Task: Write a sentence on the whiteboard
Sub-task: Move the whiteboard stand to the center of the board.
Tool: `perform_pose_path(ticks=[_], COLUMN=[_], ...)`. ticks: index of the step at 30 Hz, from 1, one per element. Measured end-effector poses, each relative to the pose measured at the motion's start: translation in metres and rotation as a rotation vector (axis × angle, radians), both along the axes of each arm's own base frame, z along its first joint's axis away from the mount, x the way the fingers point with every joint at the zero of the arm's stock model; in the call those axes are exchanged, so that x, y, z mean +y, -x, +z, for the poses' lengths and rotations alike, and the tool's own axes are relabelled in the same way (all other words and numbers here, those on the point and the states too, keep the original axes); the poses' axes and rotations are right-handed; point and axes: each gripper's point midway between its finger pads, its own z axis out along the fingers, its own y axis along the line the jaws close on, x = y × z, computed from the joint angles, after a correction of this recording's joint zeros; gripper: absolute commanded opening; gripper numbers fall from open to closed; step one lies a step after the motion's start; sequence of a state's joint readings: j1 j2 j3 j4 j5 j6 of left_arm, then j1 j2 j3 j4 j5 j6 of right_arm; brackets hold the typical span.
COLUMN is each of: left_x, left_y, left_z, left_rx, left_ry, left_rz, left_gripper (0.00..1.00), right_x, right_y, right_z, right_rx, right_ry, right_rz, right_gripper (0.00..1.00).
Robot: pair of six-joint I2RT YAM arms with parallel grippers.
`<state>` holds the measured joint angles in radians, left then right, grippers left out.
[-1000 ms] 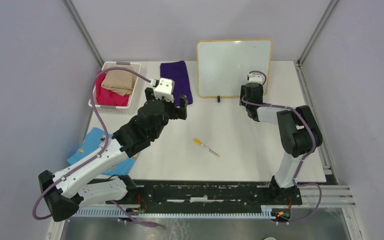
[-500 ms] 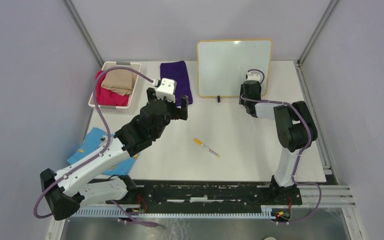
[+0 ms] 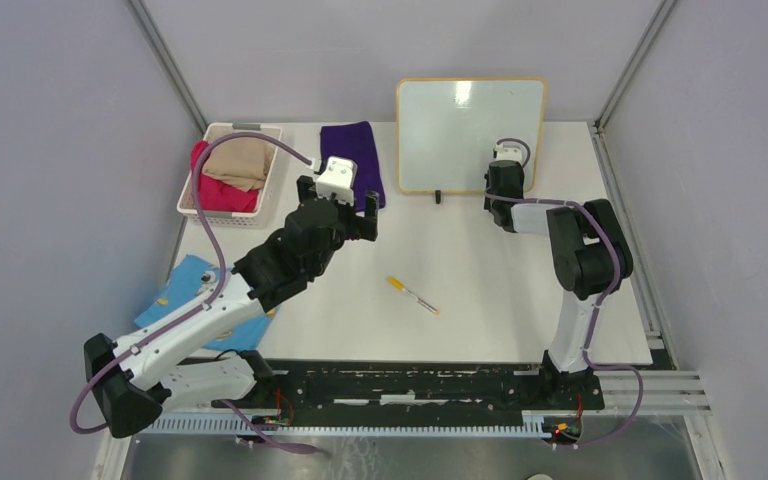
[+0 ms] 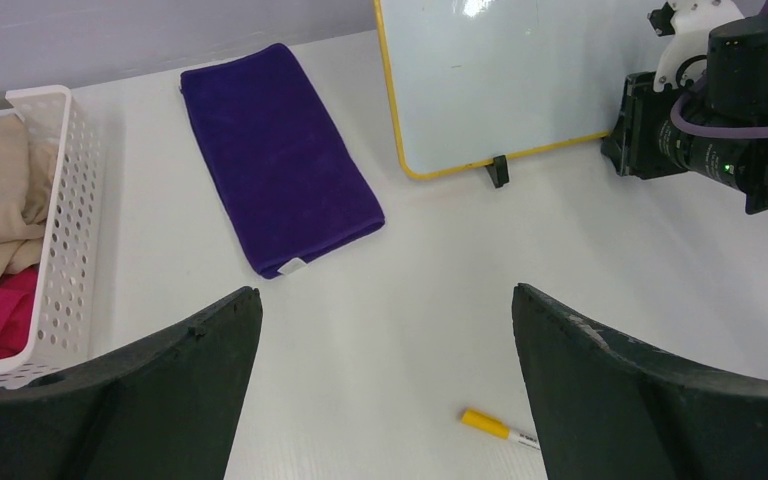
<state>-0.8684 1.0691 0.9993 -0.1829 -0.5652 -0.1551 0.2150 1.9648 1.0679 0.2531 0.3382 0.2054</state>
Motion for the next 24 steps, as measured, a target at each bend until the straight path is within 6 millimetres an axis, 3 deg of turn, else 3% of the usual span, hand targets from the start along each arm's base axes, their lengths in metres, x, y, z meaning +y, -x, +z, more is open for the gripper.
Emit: perform_pose_path(ticks=[13, 24], left_x=[-0.004, -0.005], left_y=[0.002, 0.002], left_z=[-0.001, -0.001], left_rx=[0.006, 0.006], left_ry=[0.000, 0.003], left_rz=[-0.020, -0.027], left_gripper=[0.99, 0.99], right_x=[0.001, 0.010], right_y=[0.004, 0.053], right_z=[0.000, -0.002], right_rx=[-0.004, 0.019], right_ry=[0.020, 0.047], right_rz=[0.035, 0.064], right_gripper=[0.04, 0.00])
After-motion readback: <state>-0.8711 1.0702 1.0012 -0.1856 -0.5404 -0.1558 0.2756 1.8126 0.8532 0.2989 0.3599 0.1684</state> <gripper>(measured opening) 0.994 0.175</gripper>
